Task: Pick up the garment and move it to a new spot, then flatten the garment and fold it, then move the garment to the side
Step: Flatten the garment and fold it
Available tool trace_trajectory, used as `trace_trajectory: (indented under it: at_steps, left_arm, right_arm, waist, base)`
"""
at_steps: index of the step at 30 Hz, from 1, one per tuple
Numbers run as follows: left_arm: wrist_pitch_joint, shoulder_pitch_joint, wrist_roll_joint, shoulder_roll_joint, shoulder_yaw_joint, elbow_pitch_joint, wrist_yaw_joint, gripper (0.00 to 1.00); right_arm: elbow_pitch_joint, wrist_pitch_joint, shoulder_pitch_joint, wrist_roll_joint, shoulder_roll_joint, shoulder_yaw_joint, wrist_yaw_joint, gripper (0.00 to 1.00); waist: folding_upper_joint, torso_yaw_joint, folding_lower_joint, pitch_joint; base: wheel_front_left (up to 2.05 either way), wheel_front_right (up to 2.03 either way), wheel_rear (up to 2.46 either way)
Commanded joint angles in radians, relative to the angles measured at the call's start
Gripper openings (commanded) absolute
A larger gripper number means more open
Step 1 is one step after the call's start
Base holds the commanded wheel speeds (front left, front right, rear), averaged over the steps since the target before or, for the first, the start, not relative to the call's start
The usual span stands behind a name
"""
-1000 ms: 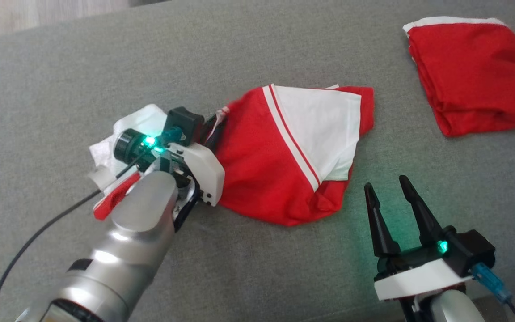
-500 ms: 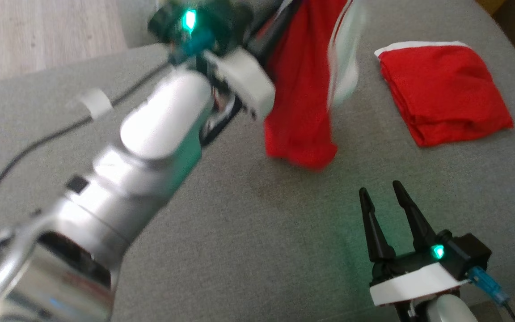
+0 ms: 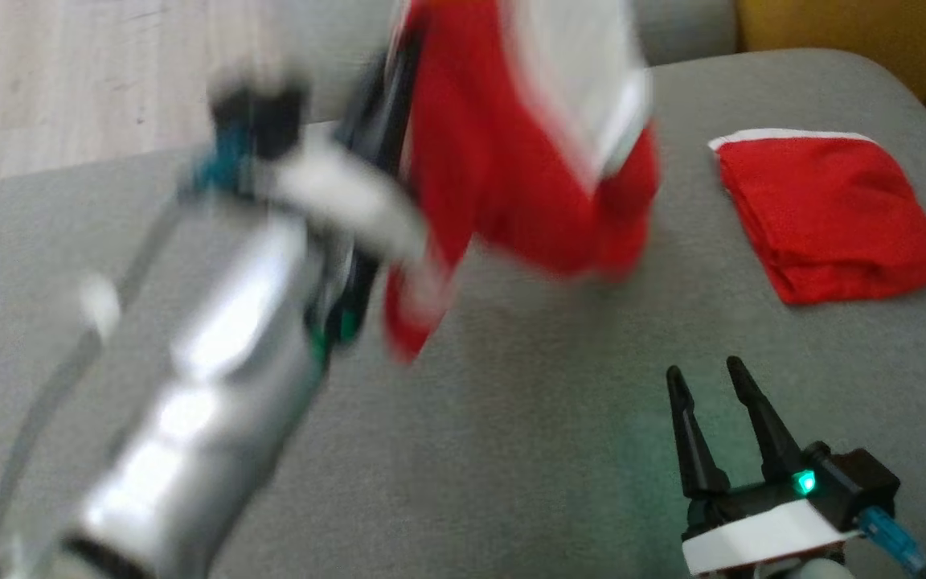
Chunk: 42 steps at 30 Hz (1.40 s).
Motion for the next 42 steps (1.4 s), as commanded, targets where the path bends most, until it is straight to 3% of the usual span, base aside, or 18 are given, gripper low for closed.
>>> trace_trajectory:
  at_steps: [1,6,11,12,13,14,19,25,28,31,35,42]
  left_arm:
    - [-0.002,0.045,-0.018,0.042,0.035,-0.021,0.010,0.00]
    - [-0.047,0.329,-0.073,0.073,0.043,0.011,0.050,0.00]
    - [-0.080,0.467,-0.090,0.067,0.057,-0.014,0.040,0.00]
    - [-0.083,0.484,-0.089,0.067,0.057,-0.025,0.038,0.16]
    - [-0.084,0.499,-0.085,0.068,0.055,-0.036,0.039,0.69]
    - [-0.086,0.510,-0.078,0.071,0.054,-0.048,0.044,1.00]
    - [-0.090,0.518,-0.016,0.099,0.050,-0.120,0.094,1.00]
    - [-0.084,0.475,0.105,0.187,0.060,-0.255,0.215,1.00]
    - [-0.053,0.433,0.141,0.232,0.062,-0.317,0.245,1.00]
    - [-0.015,0.366,0.181,0.271,0.052,-0.348,0.244,1.00]
    - [0.035,0.243,0.233,0.273,0.019,-0.338,0.216,1.00]
    - [0.083,0.038,0.306,0.138,-0.096,-0.142,0.117,1.00]
  right_arm:
    - [-0.035,-0.011,-0.008,-0.005,-0.005,0.019,-0.001,1.00]
    - [-0.037,-0.011,-0.001,-0.022,-0.005,0.010,-0.001,1.00]
    - [-0.038,-0.011,0.002,-0.035,-0.005,-0.005,-0.001,1.00]
    - [-0.038,-0.011,0.002,-0.037,-0.005,-0.007,-0.001,1.00]
    - [-0.037,-0.011,0.002,-0.039,-0.005,-0.006,-0.001,1.00]
    - [-0.036,-0.011,0.002,-0.039,-0.005,-0.006,-0.001,1.00]
    - [-0.035,-0.011,-0.002,-0.040,-0.005,0.003,-0.001,1.00]
    - [-0.034,-0.011,-0.005,-0.040,-0.005,0.008,-0.001,1.00]
    - [-0.036,-0.011,-0.007,-0.042,-0.005,0.009,-0.001,1.00]
    - [-0.040,-0.011,-0.015,-0.045,-0.005,0.011,-0.001,1.00]
    - [-0.046,-0.011,-0.034,-0.053,-0.005,0.013,-0.001,1.00]
    - [-0.056,-0.011,-0.080,-0.079,-0.005,0.020,-0.001,1.00]
  waist:
    - [0.0000,0.024,0.0001,0.002]
    - [0.0000,0.065,0.0001,0.017]
    - [0.0000,0.096,0.0001,0.023]
    - [0.0000,0.099,0.0001,0.023]
    - [0.0000,0.101,0.0001,0.022]
    - [0.0000,0.102,0.0001,0.023]
    - [0.0000,0.096,0.0001,0.027]
    - [0.0000,0.067,0.0001,0.040]
    - [0.0000,0.052,0.0001,0.053]
    - [0.0000,0.040,0.0001,0.077]
    - [0.0000,0.031,0.0001,0.127]
    - [0.0000,0.036,0.0001,0.228]
  base:
    - [0.00,0.00,0.00]
    - [0.00,0.00,0.00]
    - [0.00,0.00,0.00]
    - [0.00,0.00,0.00]
    - [0.00,0.00,0.00]
    - [0.00,0.00,0.00]
    - [0.00,0.00,0.00]
    - [0.00,0.00,0.00]
    - [0.00,0.00,0.00]
    - [0.00,0.00,0.00]
    - [0.00,0.00,0.00]
    - [0.00,0.00,0.00]
